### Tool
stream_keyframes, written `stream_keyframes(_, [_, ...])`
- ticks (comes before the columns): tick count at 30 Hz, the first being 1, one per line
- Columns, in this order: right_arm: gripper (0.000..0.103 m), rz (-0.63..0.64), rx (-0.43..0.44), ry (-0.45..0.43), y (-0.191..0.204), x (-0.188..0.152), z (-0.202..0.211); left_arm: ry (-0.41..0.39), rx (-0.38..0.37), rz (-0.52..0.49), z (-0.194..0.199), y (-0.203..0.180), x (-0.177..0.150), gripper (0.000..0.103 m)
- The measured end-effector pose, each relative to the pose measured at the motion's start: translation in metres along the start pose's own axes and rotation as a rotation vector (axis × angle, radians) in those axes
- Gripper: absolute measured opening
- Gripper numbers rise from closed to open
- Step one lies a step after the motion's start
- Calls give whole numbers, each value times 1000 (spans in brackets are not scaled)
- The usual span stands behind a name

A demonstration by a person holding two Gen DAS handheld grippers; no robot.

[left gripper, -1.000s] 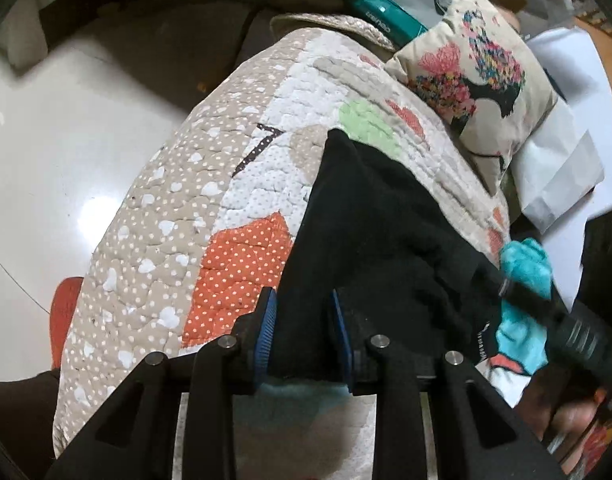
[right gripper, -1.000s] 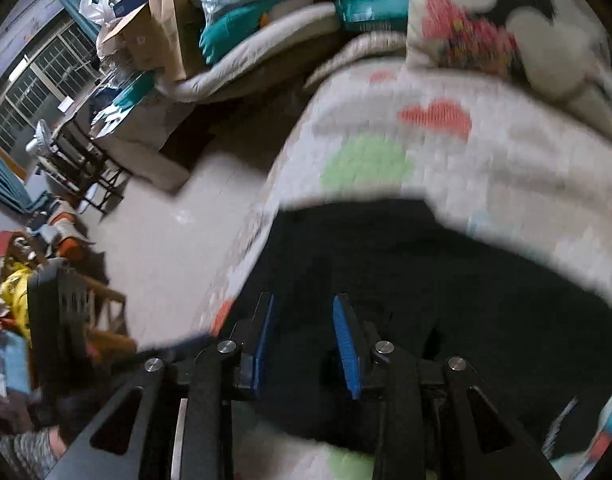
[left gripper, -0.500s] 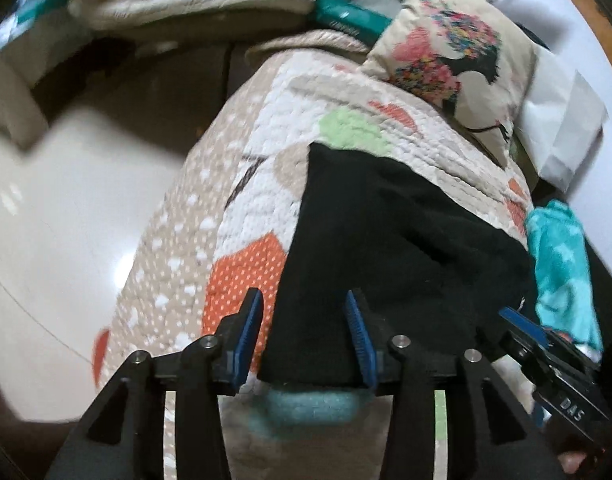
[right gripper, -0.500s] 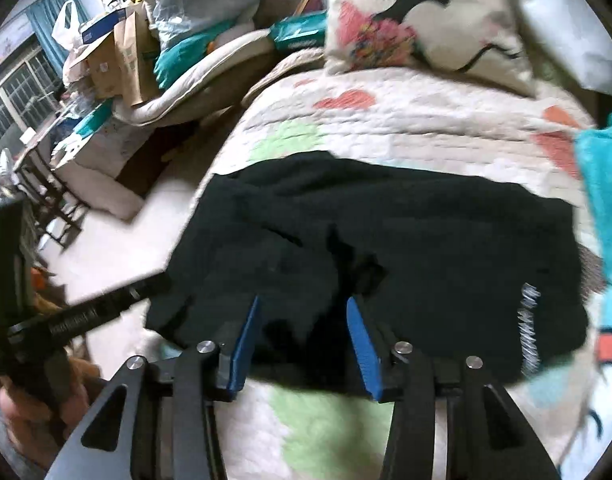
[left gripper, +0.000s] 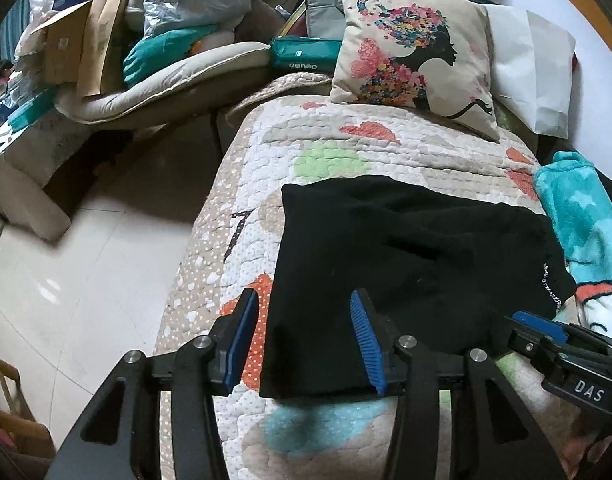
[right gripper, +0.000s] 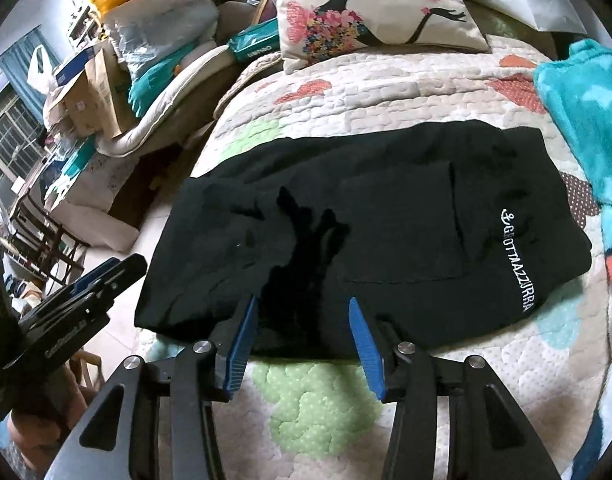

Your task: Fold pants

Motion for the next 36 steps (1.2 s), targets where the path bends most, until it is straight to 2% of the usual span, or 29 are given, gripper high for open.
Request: stream_keyframes(36, [56,-2,-17,0,-1,-5,-6,51,-43,29,-11,-1,-6,47])
Point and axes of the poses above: each gripper's, at about its wrist camera, not at the fingertips, and z roughly against the way its jaws point, y to its left, x to its top, the point moved 3 cm from there along -z, roughly the way its jaws point, and after that the axes turned 12 degrees about -z, right-handed, at the moved point
